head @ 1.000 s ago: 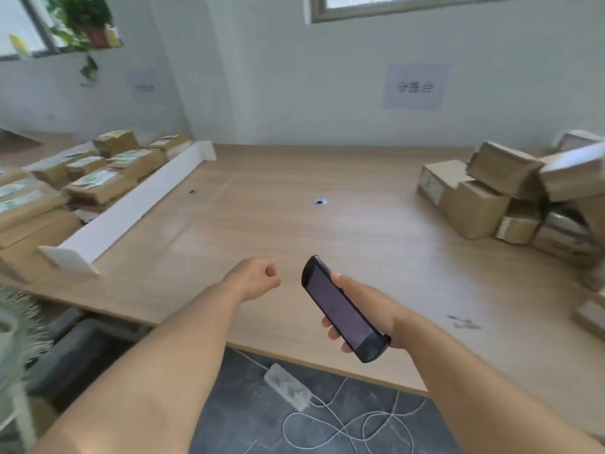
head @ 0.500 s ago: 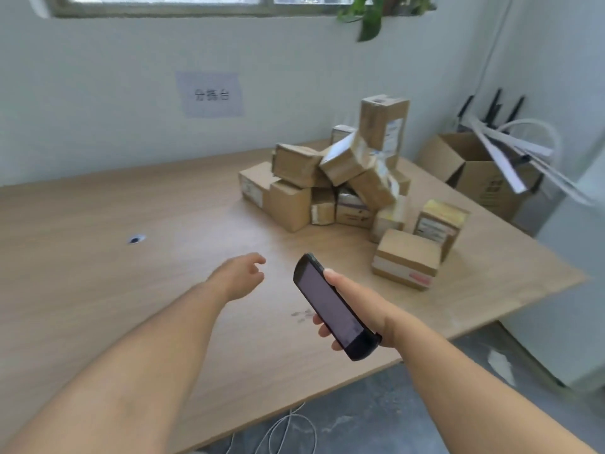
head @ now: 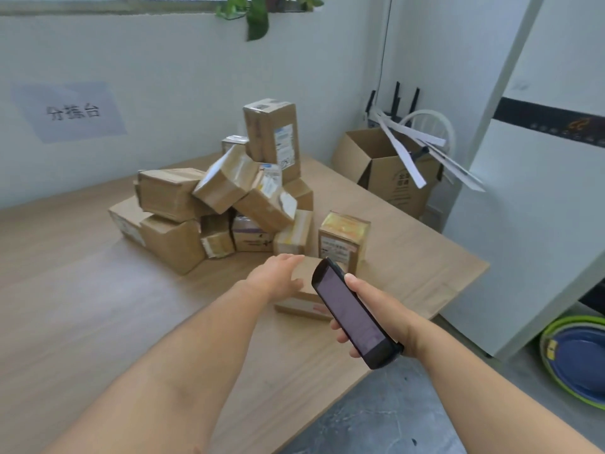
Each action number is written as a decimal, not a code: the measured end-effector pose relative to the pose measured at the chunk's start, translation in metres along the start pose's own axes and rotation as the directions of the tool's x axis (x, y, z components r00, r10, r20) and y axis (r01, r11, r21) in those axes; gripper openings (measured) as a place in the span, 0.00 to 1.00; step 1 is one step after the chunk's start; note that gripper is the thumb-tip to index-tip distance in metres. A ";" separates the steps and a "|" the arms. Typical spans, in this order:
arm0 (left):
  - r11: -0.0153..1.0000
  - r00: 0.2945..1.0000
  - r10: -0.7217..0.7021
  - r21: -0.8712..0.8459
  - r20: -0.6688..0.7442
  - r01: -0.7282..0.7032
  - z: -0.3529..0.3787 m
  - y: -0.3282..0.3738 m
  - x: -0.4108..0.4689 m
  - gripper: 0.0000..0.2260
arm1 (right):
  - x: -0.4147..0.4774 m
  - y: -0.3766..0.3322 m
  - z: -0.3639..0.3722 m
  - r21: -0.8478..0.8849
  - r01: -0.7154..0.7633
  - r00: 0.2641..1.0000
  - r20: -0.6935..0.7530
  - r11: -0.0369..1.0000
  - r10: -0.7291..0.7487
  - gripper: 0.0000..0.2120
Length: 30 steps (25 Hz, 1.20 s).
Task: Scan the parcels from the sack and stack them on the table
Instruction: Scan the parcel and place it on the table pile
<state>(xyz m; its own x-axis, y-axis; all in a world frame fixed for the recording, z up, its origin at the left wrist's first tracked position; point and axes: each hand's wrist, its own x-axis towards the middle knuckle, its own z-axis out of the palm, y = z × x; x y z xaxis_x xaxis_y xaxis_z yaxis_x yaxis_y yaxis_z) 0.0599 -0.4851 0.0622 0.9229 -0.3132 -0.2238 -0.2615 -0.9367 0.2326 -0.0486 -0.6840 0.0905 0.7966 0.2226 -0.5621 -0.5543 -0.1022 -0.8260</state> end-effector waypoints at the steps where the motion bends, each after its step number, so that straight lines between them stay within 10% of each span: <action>1: 1.000 1.000 0.019 0.015 0.019 -0.019 0.004 0.011 0.012 0.27 | 0.003 0.000 -0.012 -0.003 -0.012 1.000 -0.005 1.000 0.012 0.31; 14: 0.977 0.987 0.023 0.208 0.158 -0.056 0.046 0.060 0.081 0.40 | 0.019 0.035 -0.069 0.111 -0.095 0.993 -0.055 0.989 0.102 0.31; 19: 0.977 0.982 0.081 0.180 0.170 -0.112 0.042 0.023 0.035 0.15 | 0.018 0.040 -0.046 0.082 -0.093 0.995 -0.035 0.992 0.096 0.31; 25: 0.986 0.975 -0.155 0.035 -0.160 0.163 0.029 -0.048 -0.044 0.15 | 0.021 0.037 0.019 0.035 -0.060 0.994 0.096 0.998 0.056 0.30; 30: 0.877 0.877 -0.480 0.048 0.004 0.479 0.039 -0.080 -0.075 0.35 | 0.024 0.041 0.060 -0.014 -0.072 0.987 0.142 0.997 0.073 0.29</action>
<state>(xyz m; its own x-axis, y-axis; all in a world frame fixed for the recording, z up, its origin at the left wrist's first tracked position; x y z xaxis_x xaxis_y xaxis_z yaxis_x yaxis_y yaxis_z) 0.0009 -0.3930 0.0230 0.9342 0.1739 -0.3114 0.1993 -0.9786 0.0515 -0.0662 -0.6249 0.0455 0.7114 0.3501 -0.6094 -0.6066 -0.1318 -0.7840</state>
